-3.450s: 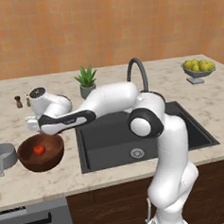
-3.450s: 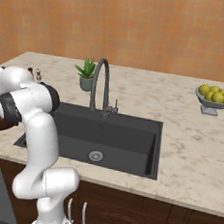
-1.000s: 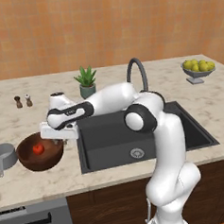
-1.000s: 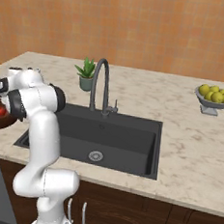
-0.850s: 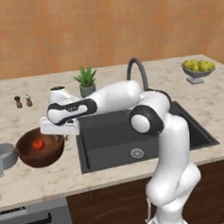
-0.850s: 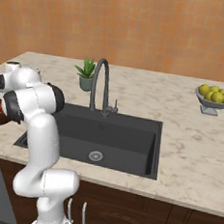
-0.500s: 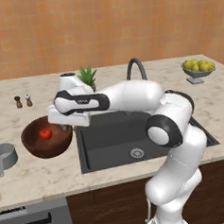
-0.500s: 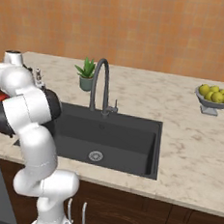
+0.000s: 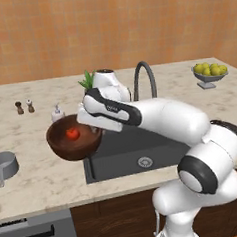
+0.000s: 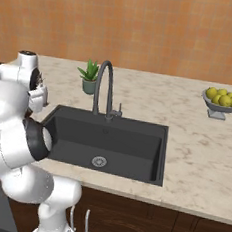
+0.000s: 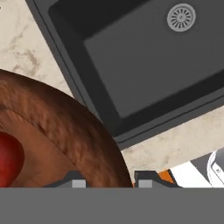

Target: Pick the tomato from the sink and place it in the bowl. Then pick the bowl and place it in the microwave. Then close the microwave door and press the start button.

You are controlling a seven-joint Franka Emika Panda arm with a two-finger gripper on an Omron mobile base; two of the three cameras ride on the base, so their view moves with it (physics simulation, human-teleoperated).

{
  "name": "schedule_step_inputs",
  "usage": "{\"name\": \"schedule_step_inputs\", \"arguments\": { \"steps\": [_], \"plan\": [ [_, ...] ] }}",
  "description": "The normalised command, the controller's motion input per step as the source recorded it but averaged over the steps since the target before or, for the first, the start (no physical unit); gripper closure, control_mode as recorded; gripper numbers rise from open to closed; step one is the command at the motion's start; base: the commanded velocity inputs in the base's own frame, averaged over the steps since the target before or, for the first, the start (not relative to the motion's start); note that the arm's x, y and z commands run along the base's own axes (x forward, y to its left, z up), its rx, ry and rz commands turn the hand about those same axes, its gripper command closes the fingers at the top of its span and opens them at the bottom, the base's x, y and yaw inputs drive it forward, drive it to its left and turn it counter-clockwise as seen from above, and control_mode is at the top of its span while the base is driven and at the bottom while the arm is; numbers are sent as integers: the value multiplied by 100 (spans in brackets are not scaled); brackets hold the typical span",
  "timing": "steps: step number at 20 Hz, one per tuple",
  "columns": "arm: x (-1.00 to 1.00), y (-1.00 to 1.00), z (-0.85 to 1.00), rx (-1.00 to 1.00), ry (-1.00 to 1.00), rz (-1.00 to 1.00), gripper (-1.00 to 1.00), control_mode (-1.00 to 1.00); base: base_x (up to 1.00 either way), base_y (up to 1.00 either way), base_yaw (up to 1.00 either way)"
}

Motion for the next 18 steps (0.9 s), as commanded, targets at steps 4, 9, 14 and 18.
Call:
{"name": "schedule_step_inputs", "arguments": {
  "steps": [4, 9, 14, 18],
  "plan": [
    [-42, -80, 26, 1, -2, -14, 100, -100, 0, 0, 0],
    [-35, -61, 23, 0, -1, -12, 100, -100, 0, 0, 0],
    [-29, -52, 2, 1, -1, -11, 100, -100, 0, 0, 0],
    [-26, -50, 2, 4, 0, -10, 100, -100, 0, 0, 0]
  ]
}}
